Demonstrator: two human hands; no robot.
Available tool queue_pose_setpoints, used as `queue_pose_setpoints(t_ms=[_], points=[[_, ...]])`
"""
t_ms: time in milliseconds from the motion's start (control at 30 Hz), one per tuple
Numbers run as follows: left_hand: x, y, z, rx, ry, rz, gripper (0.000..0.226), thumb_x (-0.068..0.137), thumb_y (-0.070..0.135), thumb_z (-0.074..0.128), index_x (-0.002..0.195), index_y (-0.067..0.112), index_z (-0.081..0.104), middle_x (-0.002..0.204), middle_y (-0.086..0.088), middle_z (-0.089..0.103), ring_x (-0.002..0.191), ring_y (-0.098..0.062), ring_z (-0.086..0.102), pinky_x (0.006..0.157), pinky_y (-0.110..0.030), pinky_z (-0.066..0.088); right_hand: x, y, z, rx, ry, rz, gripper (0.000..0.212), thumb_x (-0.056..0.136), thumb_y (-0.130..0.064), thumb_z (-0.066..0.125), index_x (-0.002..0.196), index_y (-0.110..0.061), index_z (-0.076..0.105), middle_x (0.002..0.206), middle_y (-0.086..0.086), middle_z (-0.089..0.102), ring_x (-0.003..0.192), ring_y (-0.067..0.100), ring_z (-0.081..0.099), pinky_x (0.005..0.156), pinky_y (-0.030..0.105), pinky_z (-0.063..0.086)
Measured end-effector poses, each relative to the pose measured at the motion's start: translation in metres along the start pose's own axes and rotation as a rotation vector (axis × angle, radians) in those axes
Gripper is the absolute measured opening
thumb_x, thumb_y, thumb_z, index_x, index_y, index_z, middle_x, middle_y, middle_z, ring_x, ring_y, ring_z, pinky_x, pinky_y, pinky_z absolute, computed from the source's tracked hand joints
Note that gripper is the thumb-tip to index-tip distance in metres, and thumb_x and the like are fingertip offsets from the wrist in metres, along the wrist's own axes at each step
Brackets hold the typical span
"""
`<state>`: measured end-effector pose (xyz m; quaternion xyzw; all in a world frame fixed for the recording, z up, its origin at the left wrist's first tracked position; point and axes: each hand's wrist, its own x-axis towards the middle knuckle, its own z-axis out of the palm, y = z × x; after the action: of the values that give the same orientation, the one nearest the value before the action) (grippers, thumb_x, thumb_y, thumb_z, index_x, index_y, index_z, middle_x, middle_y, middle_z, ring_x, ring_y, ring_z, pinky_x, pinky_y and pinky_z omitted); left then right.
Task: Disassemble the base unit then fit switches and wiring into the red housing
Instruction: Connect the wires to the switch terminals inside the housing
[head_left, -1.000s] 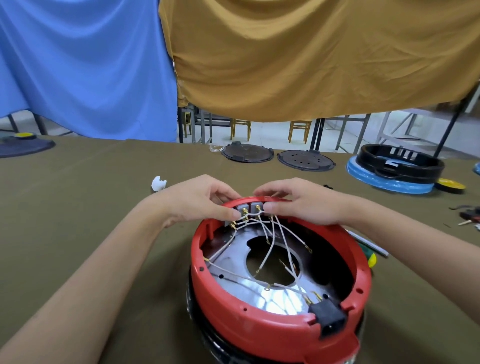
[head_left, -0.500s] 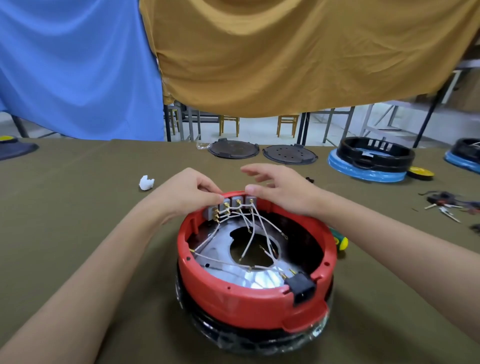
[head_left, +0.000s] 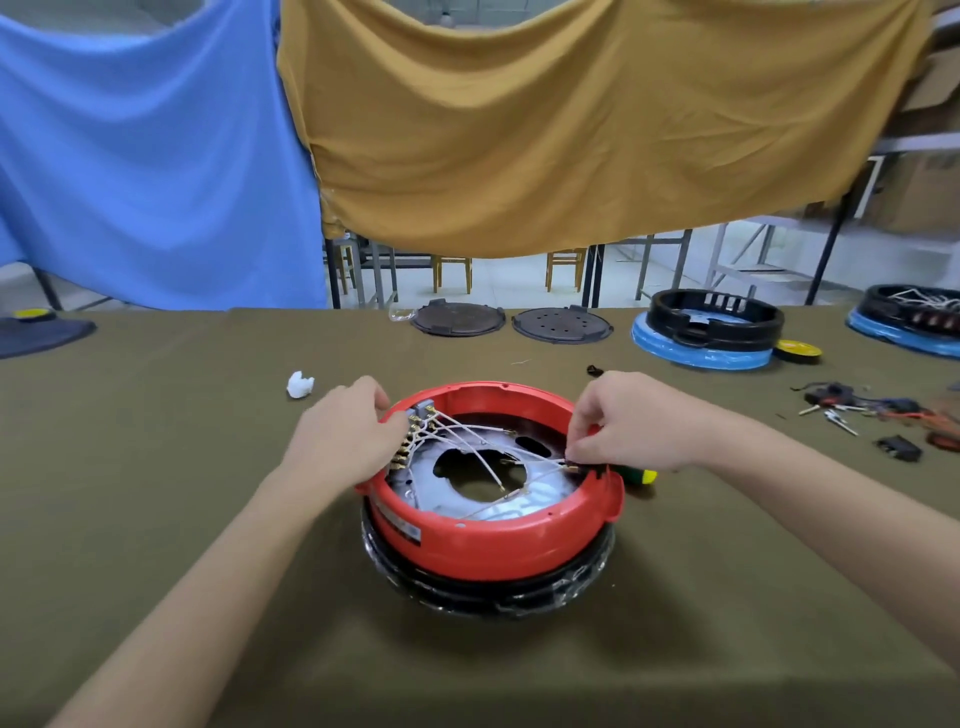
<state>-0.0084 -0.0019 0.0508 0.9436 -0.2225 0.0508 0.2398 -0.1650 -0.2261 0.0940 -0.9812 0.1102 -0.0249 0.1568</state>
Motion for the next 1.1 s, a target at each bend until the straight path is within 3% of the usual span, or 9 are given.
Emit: queue_pose_setpoints(t_ms=[167,300,367,533,733,900,1100], points=[[-0.005,-0.006,0.010,-0.118,-0.017,-0.018,0.017,0.097,0.039,0.044,0.101,0.025,0.052,0.097,-0.008,0.067,0.085,-0.030,0.066,0.080,-0.042,0.055,0.005,-0.011,-0.001,-0.124,-0.043,-0.007,0.011,0.079,-0.019,0.065,0.074,-0.014,0.074,0.079,0.003,0.075,0.076,0.018,0.069,0.069,0.033,0.059],[-0.005,-0.006,0.012,-0.158,-0.014,-0.044,0.014,0.097,0.036,0.042,0.097,0.025,0.050,0.094,-0.010,0.067,0.073,-0.030,0.068,0.075,-0.044,0.058,0.008,-0.010,-0.003,-0.110,-0.091,-0.027,0.014,0.079,-0.018,0.065,0.065,-0.015,0.064,0.085,0.007,0.072,0.064,0.013,0.058,0.053,0.024,0.046],[-0.005,-0.006,0.014,-0.192,-0.017,-0.058,0.014,0.096,0.036,0.042,0.099,0.025,0.051,0.095,-0.010,0.067,0.075,-0.031,0.069,0.075,-0.043,0.059,0.008,-0.007,-0.004,-0.097,-0.111,-0.035,0.016,0.080,-0.018,0.065,0.064,-0.016,0.063,0.087,0.006,0.071,0.063,0.011,0.056,0.053,0.021,0.043],[-0.003,-0.008,0.022,-0.225,0.018,-0.085,0.013,0.095,0.037,0.042,0.097,0.028,0.051,0.100,-0.011,0.067,0.092,-0.034,0.064,0.080,-0.040,0.050,0.001,0.000,-0.019,0.099,-0.069,-0.046,0.008,0.084,-0.030,0.069,0.081,-0.028,0.075,0.086,-0.014,0.073,0.085,0.006,0.068,0.082,0.029,0.056],[0.000,-0.009,0.025,-0.229,0.034,-0.102,0.013,0.094,0.037,0.043,0.097,0.027,0.051,0.100,-0.010,0.068,0.093,-0.033,0.063,0.073,-0.038,0.042,0.000,-0.016,-0.009,-0.135,-0.063,-0.113,0.010,0.078,-0.018,0.068,0.072,-0.024,0.073,0.080,-0.008,0.074,0.077,0.009,0.067,0.073,0.029,0.057],[0.001,-0.009,0.026,-0.228,0.035,-0.105,0.014,0.094,0.035,0.043,0.098,0.026,0.052,0.101,-0.011,0.067,0.094,-0.033,0.063,0.073,-0.037,0.041,-0.002,-0.022,-0.004,-0.196,-0.063,-0.119,0.010,0.078,-0.018,0.063,0.076,-0.017,0.073,0.079,-0.001,0.073,0.078,0.016,0.068,0.072,0.035,0.059],[0.000,-0.010,0.026,-0.286,0.021,-0.106,0.010,0.093,0.037,0.045,0.092,0.030,0.051,0.099,-0.012,0.068,0.087,-0.032,0.062,0.068,-0.036,0.038,-0.001,-0.019,0.000,-0.216,-0.079,-0.122,0.006,0.078,-0.017,0.067,0.078,-0.013,0.070,0.080,0.003,0.072,0.077,0.020,0.068,0.062,0.030,0.055]])
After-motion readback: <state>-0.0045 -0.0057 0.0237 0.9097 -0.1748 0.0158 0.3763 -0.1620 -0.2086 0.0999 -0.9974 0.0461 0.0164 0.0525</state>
